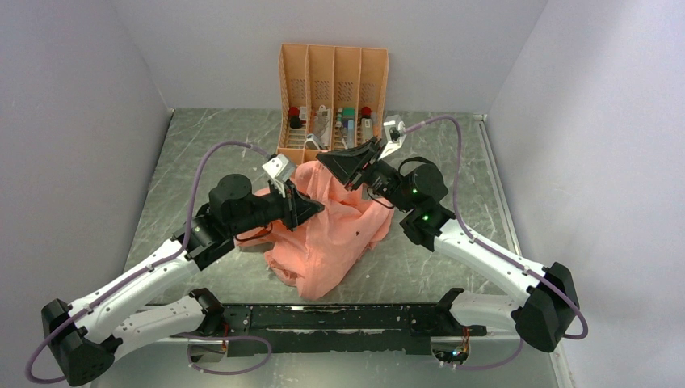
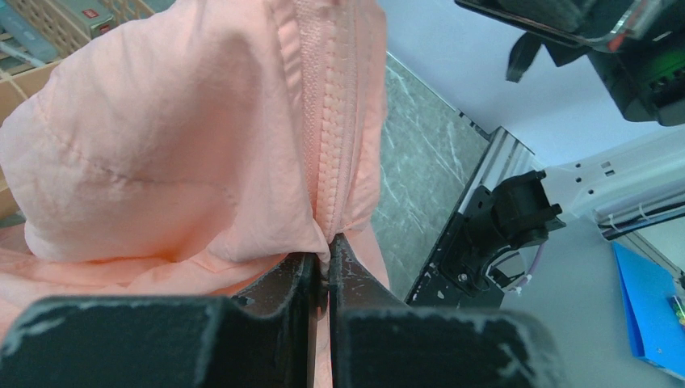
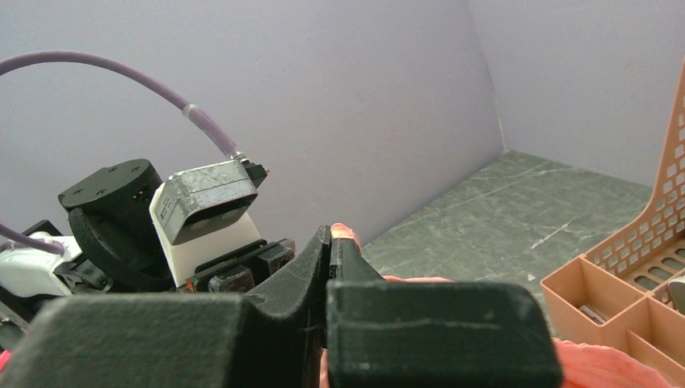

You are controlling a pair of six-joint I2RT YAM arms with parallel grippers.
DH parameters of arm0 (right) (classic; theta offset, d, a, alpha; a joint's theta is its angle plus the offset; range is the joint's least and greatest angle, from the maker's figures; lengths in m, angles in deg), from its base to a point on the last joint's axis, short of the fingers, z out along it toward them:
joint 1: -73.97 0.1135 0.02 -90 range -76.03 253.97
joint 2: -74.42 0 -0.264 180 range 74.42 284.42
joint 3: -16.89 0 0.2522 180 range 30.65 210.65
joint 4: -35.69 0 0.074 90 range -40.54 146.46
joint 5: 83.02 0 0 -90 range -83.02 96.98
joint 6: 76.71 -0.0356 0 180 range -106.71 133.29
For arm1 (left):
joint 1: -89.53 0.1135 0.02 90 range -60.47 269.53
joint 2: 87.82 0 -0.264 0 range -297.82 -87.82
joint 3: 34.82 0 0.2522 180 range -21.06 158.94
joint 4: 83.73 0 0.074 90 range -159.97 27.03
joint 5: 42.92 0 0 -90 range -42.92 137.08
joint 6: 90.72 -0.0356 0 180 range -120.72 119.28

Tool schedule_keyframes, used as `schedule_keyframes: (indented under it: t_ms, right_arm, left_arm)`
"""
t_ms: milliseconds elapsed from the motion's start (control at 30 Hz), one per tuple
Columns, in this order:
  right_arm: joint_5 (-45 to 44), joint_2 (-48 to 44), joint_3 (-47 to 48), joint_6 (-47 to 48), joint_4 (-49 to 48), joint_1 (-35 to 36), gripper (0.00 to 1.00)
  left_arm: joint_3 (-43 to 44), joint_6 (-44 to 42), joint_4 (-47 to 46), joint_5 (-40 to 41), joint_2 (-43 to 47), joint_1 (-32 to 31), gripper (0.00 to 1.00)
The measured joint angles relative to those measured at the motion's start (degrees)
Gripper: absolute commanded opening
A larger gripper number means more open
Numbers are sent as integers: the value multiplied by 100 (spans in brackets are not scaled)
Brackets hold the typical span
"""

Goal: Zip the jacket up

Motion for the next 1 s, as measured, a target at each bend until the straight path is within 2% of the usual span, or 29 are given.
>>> schedule_keyframes:
  t_ms: [67, 200, 367, 467, 667, 867, 1000]
  right_arm:
    - [-59, 0, 0, 28, 70, 0, 14]
    - [-271, -2, 0, 50, 109, -15, 40]
    - [-479, -68, 2, 0, 293, -33, 59]
    - [-708, -273, -9, -2, 522, -33, 63]
    - [-1478, -999, -90, -7, 1169, -33, 64]
    - [-1985, -1576, -317, -35, 1770, -33, 64]
    - [-2179, -1829, -417, -44, 2282, -33, 64]
  left_arm:
    - [24, 22, 90, 168, -20, -2, 8]
    - [197, 48, 461, 516, -157, -2, 8]
    - [542, 50, 868, 957, -522, -2, 8]
    - [824, 83, 1045, 1268, -752, -2, 8]
    - [1554, 81, 1294, 1779, -1165, 127, 8]
    - [2594, -140, 1314, 1871, -1655, 420, 8]
    - [2739, -166, 1311, 1838, -1757, 463, 8]
